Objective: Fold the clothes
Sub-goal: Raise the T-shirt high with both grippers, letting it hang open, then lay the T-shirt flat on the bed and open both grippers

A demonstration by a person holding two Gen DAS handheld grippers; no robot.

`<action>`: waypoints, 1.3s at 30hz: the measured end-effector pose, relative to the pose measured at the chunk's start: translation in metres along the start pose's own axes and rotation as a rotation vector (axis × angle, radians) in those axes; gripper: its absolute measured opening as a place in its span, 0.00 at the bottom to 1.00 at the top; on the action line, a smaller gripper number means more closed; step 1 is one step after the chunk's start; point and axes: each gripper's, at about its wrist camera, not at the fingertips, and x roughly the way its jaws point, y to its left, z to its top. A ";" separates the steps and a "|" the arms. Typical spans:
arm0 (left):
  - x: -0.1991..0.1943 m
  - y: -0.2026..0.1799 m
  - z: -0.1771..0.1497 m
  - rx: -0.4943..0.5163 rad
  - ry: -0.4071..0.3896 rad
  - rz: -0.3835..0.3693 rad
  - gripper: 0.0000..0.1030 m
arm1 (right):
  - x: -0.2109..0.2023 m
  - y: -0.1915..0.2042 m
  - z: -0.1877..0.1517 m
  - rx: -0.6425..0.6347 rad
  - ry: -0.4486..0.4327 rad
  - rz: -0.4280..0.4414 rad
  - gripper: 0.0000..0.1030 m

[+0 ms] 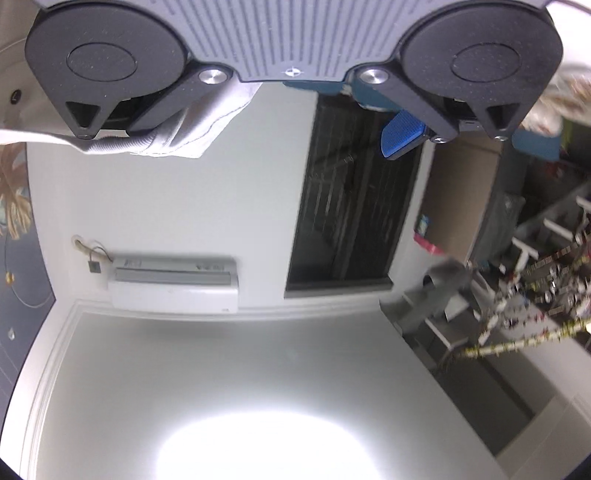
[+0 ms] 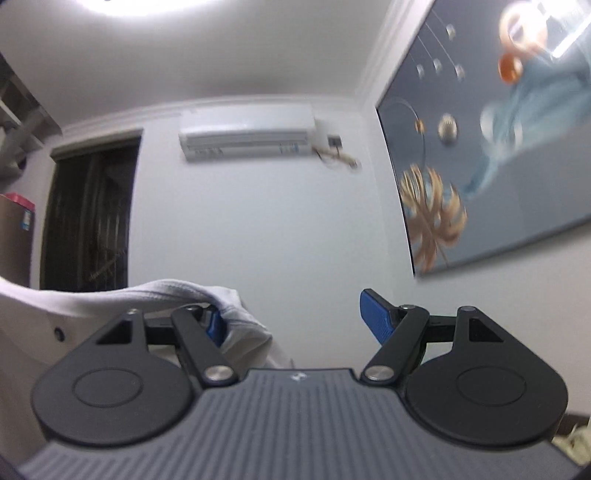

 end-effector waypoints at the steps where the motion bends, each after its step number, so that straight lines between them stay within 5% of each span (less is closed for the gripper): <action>1: -0.003 0.001 0.015 0.008 -0.001 -0.001 1.00 | -0.007 0.004 0.013 -0.009 -0.006 0.012 0.72; 7: -0.004 0.003 0.038 0.026 0.074 -0.024 1.00 | -0.016 0.013 0.039 -0.041 0.038 0.048 0.72; 16: 0.079 -0.009 -0.101 0.090 0.216 -0.021 1.00 | 0.069 0.014 -0.075 -0.044 0.248 0.045 0.72; 26: 0.251 -0.064 -0.340 0.108 0.447 0.000 1.00 | 0.267 0.020 -0.269 -0.071 0.463 -0.024 0.72; 33: 0.352 -0.118 -0.579 0.156 0.621 -0.016 1.00 | 0.398 0.000 -0.461 -0.056 0.611 -0.084 0.72; 39: 0.392 -0.138 -0.768 0.207 0.880 -0.066 1.00 | 0.460 -0.018 -0.623 -0.056 0.822 -0.044 0.72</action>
